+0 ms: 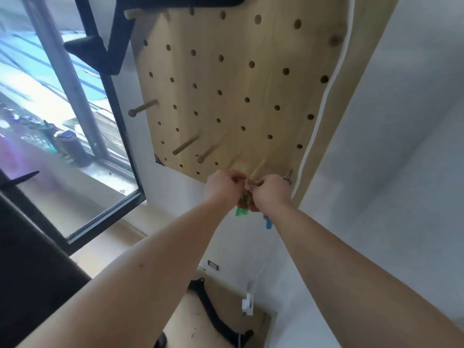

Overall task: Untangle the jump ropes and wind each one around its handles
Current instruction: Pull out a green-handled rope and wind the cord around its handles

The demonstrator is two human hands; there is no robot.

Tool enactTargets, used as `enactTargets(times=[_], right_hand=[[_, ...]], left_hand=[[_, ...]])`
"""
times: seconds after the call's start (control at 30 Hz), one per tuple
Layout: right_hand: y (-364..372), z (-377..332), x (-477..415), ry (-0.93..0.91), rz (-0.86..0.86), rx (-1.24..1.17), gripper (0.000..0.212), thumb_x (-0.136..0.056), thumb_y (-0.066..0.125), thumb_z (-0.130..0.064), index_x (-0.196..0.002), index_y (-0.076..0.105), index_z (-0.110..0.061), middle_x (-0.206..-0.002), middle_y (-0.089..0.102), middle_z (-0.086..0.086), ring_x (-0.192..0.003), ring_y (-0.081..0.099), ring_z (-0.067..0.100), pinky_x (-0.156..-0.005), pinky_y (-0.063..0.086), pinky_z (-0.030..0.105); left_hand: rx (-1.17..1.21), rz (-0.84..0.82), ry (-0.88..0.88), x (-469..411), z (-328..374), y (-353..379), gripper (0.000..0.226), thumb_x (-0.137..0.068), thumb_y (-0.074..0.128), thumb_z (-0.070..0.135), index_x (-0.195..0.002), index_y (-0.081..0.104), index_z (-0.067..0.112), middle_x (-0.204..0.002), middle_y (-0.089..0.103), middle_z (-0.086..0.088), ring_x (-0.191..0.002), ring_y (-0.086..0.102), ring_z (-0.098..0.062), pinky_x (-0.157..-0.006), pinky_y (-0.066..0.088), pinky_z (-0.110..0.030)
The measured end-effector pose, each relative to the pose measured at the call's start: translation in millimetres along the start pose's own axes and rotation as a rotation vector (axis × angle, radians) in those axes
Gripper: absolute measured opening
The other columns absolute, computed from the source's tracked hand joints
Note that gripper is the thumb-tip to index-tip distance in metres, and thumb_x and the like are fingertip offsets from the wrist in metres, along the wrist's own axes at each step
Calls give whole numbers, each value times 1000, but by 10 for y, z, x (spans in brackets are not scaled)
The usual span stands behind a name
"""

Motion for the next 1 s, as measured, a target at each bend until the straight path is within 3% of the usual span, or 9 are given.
enactTargets(times=[0.13, 0.23, 0.3, 0.4, 0.53, 0.67, 0.73, 0.83, 1.0], right_hand=[[-19, -40, -113, 67, -31, 32, 17, -94, 56, -7, -88, 70, 1, -84, 71, 21, -65, 70, 32, -55, 60, 36], [-43, -101, -202, 50, -13, 62, 17, -94, 57, -7, -86, 70, 0, -87, 72, 19, -67, 68, 30, -55, 58, 34], [-83, -144, -255, 6, 20, 133, 20, -97, 54, -12, -88, 70, -4, -87, 69, 12, -63, 61, 23, -45, 44, 25], [-129, -168, -278, 9, 20, 169, 20, -100, 52, -11, -87, 67, -5, -82, 63, 10, -52, 52, 16, -27, 28, 17], [-41, -170, -270, 37, -6, 223, 27, -99, 50, -5, -74, 61, -4, -80, 65, 14, -50, 61, 23, -27, 32, 14], [-110, -177, -106, -4, -27, 292, 28, -98, 51, -3, -70, 56, -5, -74, 60, 11, -50, 53, 19, -24, 25, 12], [-171, -172, 53, -39, -28, 293, 22, -97, 50, -4, -75, 55, -7, -77, 57, 10, -54, 52, 18, -27, 31, 14], [-195, -140, 360, -62, -6, 248, 13, -93, 50, -4, -96, 60, -11, -105, 60, 18, -76, 68, 33, -42, 53, 28], [-175, 45, 1066, -73, -54, 229, 43, -92, 47, -4, -132, 57, -15, -128, 56, 15, -74, 72, 30, -55, 63, 41]], left_hand=[[5, -56, 58, -126, -72, 114, 24, -90, 59, 18, -95, 78, 32, -85, 72, 9, -77, 65, -10, -63, 48, -22], [40, -49, 56, -244, -57, 159, 26, -92, 57, 17, -99, 78, 31, -89, 73, 9, -77, 66, -8, -67, 51, -22], [59, -34, 66, -323, -19, 181, 27, -92, 57, 17, -103, 78, 30, -94, 73, 11, -83, 66, -7, -69, 48, -14], [59, -51, 50, -428, 0, 219, 24, -96, 58, 19, -110, 76, 26, -97, 70, 9, -78, 64, -5, -58, 39, -1], [98, -95, -59, -427, -85, 258, 31, -97, 56, 13, -124, 68, 18, -105, 71, -4, -77, 74, -20, -76, 61, -29], [122, -97, -106, -217, -190, 170, 34, -96, 48, 5, -124, 65, 14, -100, 72, -9, -69, 72, -18, -51, 54, -22], [118, -88, -124, -50, -242, 88, 32, -97, 46, 5, -122, 65, 14, -100, 72, -9, -66, 69, -14, -48, 51, -20], [125, -89, -149, 260, -323, -47, 28, -99, 47, 6, -118, 66, 13, -98, 71, -9, -64, 64, -10, -52, 55, -18], [74, -140, -125, 1023, -401, -323, 26, -99, 50, 9, -116, 67, 16, -102, 71, -11, -63, 59, -13, -49, 51, -17]])
Point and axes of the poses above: each hand's wrist, its own x-axis away from the middle knuckle, its own y-axis out of the palm, z = x × y, the point moved 4 cm from there along -x, towards the middle knuckle
